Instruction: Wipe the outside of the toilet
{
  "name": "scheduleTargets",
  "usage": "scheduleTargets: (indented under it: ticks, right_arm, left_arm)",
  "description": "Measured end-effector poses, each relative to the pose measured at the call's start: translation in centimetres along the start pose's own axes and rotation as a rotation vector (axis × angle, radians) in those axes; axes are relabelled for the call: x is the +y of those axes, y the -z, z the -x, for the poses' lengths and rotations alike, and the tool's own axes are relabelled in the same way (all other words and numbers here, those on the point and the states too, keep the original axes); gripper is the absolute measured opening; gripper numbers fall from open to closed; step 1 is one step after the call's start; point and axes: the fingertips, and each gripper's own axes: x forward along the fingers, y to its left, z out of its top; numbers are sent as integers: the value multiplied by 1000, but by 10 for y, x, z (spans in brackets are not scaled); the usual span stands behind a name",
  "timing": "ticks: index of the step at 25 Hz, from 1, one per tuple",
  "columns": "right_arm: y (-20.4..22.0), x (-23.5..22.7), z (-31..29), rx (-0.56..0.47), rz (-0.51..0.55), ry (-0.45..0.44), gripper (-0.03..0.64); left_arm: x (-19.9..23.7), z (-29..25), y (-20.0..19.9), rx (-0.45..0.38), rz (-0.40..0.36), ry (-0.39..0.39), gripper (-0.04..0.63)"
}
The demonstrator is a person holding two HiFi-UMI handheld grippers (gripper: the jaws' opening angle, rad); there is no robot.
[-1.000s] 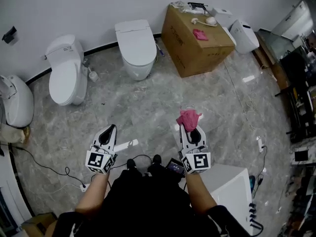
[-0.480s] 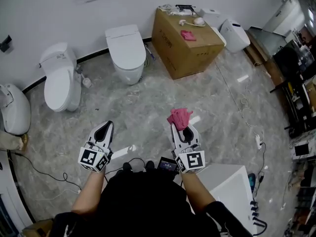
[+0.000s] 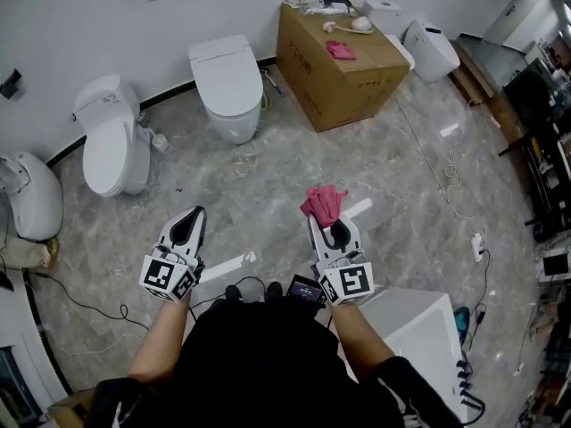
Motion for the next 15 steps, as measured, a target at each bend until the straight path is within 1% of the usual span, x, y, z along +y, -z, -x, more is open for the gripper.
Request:
scheduleTargets:
  ticks: [5,9,12,15]
  right_arm:
    - [2,-12,-3,-2,-12,-19,137]
    - [8,-24,-1,5,-43,-21,137]
    - [20,-29,1,20,-49,-37,136]
    - [28,-33,-2,33,-92,-32,136]
  left_arm:
    - [-6,-9,0,1,2,-18,20]
    - [-10,-16,4,4,-4,-35,20]
    - [-16,-16,9,19,-37,-34,20]
    - [-15,-17,13,27,-52,-39,20]
